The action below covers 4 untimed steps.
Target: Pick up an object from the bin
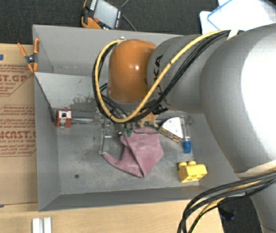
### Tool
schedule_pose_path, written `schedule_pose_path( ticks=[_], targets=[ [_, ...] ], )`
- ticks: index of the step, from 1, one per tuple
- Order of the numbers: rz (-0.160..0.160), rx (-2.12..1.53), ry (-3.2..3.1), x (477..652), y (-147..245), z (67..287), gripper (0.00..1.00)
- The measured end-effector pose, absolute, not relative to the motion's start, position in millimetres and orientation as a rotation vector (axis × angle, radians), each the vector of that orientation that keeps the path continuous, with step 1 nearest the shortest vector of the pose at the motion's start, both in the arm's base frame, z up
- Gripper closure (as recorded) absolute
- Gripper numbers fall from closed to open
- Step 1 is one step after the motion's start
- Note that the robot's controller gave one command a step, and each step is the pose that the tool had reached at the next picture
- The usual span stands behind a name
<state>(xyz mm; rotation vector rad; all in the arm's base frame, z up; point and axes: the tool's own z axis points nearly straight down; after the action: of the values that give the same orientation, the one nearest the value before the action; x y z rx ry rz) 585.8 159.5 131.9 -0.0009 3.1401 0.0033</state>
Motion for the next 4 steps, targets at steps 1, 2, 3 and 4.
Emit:
schedule_pose_path(
  ticks=[1,2,3,4],
  targets=[
    [0.003,-0.001,3.14,585.8,160,132,0.0],
    [0.003,-0.04,3.135,588.2,161,123,0.0],
    [0.002,-0.174,3.133,584.2,159,108,0.0],
    [0.004,-0.479,3.101,550.3,156,90,0.0]
  ],
)
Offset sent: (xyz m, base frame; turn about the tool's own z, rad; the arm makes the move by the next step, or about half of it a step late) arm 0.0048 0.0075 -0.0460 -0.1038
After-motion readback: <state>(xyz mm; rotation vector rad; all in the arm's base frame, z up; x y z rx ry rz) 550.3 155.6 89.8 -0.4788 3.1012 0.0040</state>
